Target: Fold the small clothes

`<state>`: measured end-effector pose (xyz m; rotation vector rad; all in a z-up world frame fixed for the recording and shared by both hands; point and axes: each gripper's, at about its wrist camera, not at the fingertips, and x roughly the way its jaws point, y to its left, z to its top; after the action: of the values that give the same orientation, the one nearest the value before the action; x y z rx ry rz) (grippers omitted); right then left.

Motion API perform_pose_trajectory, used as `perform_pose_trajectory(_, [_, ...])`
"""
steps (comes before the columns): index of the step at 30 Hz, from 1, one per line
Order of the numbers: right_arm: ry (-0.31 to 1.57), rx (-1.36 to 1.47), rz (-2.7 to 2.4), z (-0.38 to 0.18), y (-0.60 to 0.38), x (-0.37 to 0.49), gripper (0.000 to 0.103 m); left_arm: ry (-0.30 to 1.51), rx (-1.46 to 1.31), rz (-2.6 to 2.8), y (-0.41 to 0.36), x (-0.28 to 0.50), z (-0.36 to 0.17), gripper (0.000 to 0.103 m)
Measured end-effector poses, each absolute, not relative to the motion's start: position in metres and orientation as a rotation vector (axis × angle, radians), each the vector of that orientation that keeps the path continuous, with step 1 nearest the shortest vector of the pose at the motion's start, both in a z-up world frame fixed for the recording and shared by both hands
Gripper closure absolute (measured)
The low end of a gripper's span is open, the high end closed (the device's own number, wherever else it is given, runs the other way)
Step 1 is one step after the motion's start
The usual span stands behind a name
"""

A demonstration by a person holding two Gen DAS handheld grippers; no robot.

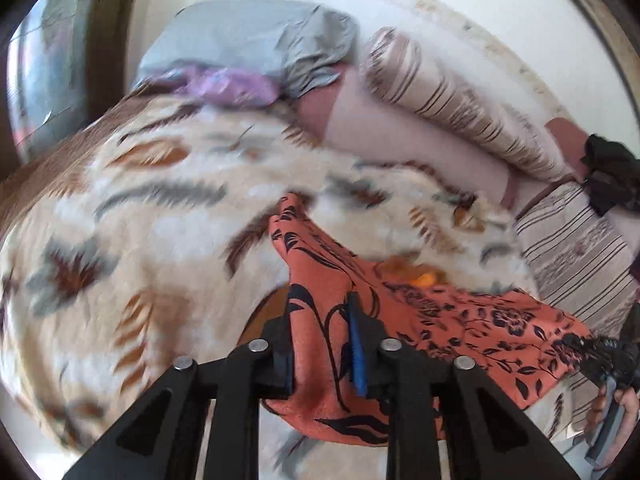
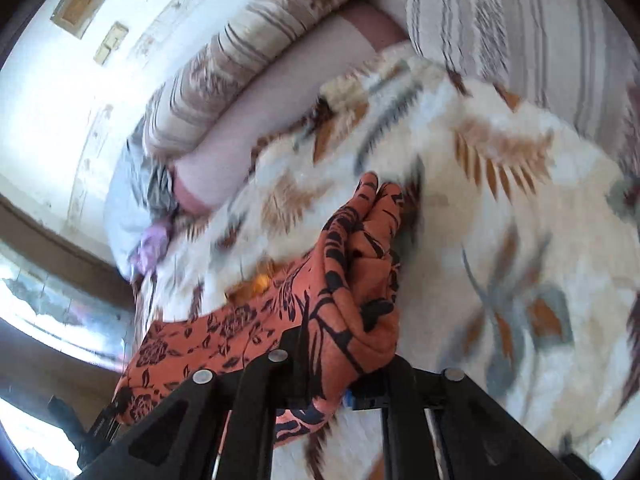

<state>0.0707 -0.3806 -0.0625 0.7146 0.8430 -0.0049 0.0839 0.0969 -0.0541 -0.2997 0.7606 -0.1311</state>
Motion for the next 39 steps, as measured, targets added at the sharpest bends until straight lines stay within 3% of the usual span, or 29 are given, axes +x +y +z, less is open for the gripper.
perform_pose_trajectory(1, [0.91,0.697,-0.005,-0.086,-0.38,0.059,0.079,0.821,-0.274,-0.092,0.1,0.078,-0.082,0.04])
perform_pose_trajectory(2, [0.978,0.699,-0.01,-0.116,-0.383,0.051,0.063,0.895,-0.262,-0.072,0.104,0.078,-0.111,0.03])
perform_pose_trajectory(4, [1.115,0.813,-0.058,-0.18,-0.397,0.033,0.043,1.068,-0.288,-0.018,0.118,0.08,-0.167,0.029])
perform_pose_trajectory(6, [0.972,0.876,0.005,-0.181,-0.409,0.011,0.044,0.949,-0.323,-0.048,0.131,0.063,-0.16,0.029])
perform_pose_trajectory(8, [0.989,0.873,-0.047,-0.172,-0.416,0.004,0.039,0.947,-0.33,-0.007,0.14,0.061,-0.144,0.029])
perform_pose_trajectory(15, [0.862,0.733,-0.035,-0.111,-0.421,0.04,0.037,0.834,-0.329,-0.029,0.151,0.08,-0.102,0.029])
perform_pose_trajectory(24, [0.936,0.46,-0.049,-0.115,-0.4,0.153,0.037,0.818,-0.272,-0.097,0.116,0.126,-0.109,0.029])
perform_pose_trajectory(26, [0.982,0.44,-0.054,-0.129,-0.403,0.166,0.044,0.823,-0.243,-0.119,0.105,0.134,-0.114,0.029])
perform_pose_trajectory(27, [1.016,0.406,-0.048,-0.136,-0.4,0.175,0.053,0.833,-0.226,-0.124,0.099,0.138,-0.119,0.029])
perform_pose_trajectory(28, [1.048,0.358,-0.064,-0.142,-0.399,0.181,0.077,0.849,-0.208,-0.124,0.094,0.142,-0.123,0.029])
perform_pose_trajectory(31, [1.019,0.26,-0.116,-0.13,-0.397,0.183,0.092,0.859,-0.186,-0.124,0.087,0.144,-0.125,0.029])
perform_pose_trajectory(35, [0.99,0.233,-0.247,-0.126,-0.416,0.182,0.094,0.747,-0.163,-0.141,0.072,0.129,-0.112,0.027])
perform_pose_trajectory(39, [0.957,0.46,-0.212,-0.128,-0.436,0.16,0.093,0.901,0.052,-0.15,0.036,0.143,-0.162,0.02])
